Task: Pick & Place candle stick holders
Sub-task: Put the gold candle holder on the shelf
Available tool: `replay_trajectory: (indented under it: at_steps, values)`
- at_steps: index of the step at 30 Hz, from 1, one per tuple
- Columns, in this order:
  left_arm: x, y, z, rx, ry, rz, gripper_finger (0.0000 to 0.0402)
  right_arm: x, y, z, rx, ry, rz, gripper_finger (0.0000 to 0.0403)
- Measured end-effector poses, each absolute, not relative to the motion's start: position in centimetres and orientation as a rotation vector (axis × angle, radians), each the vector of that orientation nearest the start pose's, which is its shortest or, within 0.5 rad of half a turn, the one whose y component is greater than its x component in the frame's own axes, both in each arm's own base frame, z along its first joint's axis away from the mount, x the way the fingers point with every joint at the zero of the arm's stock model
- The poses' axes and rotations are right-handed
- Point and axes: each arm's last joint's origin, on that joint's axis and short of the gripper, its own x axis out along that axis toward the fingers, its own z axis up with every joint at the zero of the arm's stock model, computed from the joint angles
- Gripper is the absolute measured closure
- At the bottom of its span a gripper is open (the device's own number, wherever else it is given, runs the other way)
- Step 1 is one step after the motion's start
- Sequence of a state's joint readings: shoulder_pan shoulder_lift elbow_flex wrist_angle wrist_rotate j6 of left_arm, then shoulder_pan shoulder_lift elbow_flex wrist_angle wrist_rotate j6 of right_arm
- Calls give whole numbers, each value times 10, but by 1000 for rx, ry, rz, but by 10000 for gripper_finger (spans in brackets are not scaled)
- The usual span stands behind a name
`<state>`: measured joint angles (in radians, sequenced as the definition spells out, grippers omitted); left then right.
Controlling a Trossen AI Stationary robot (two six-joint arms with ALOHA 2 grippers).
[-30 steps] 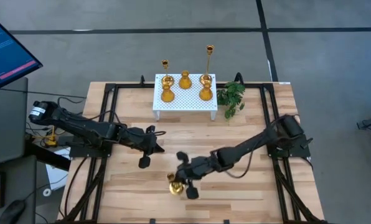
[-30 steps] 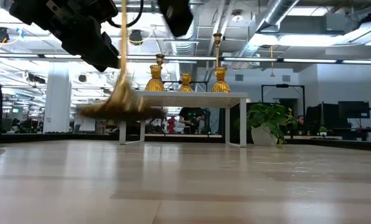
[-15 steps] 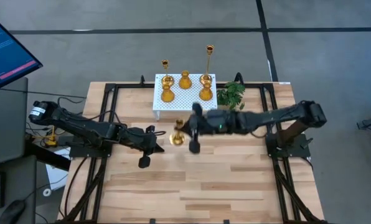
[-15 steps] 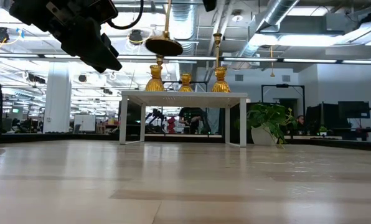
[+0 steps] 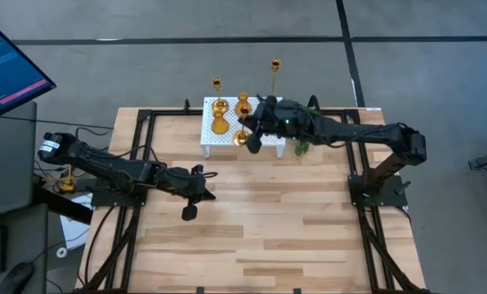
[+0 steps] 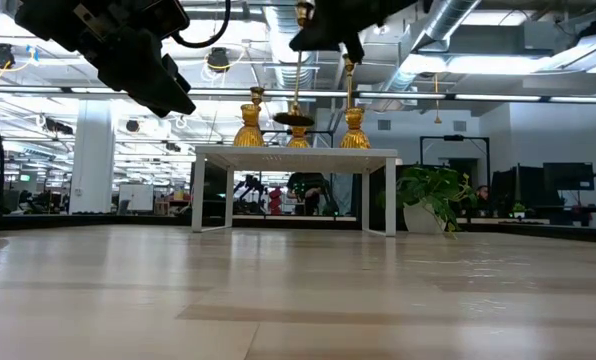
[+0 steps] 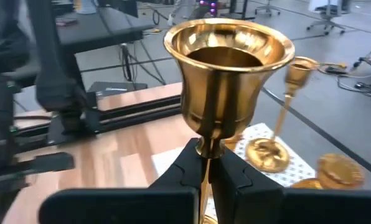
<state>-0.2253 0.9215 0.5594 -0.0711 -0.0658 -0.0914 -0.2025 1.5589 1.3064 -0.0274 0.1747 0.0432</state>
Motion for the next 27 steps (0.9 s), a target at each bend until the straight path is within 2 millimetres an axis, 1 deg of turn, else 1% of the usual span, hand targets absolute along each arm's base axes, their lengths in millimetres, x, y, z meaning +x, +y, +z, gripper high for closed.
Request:
replay_trajectory:
  at_steps: [5, 7, 9, 12, 14, 17, 20, 23, 27]
  values:
    - [194, -42, 243, -24, 435, -138, 397, 350, -97, 337, 79, 268, -396, 402]
    - [194, -42, 243, -24, 434, -138, 396, 353, -104, 332, 83, 267, -410, 402]
    - [194, -42, 243, -24, 433, -138, 395, 352, -111, 326, 104, 294, -433, 402]
    - [194, -43, 243, -24, 432, -138, 396, 358, -121, 323, 127, 252, -457, 402]
    - [194, -42, 243, -24, 432, -138, 397, 356, -128, 317, 132, 279, -476, 402]
    - [194, -42, 243, -24, 431, -137, 396, 359, -134, 316, 131, 269, -486, 402]
    - [194, -43, 243, -24, 431, -138, 395, 357, -138, 312, 134, 314, -499, 402]
    - [194, -43, 243, -24, 431, -138, 396, 359, -140, 313, 134, 301, -500, 402]
    - [194, -43, 243, -24, 432, -138, 397, 358, -143, 309, 136, 335, -507, 402]
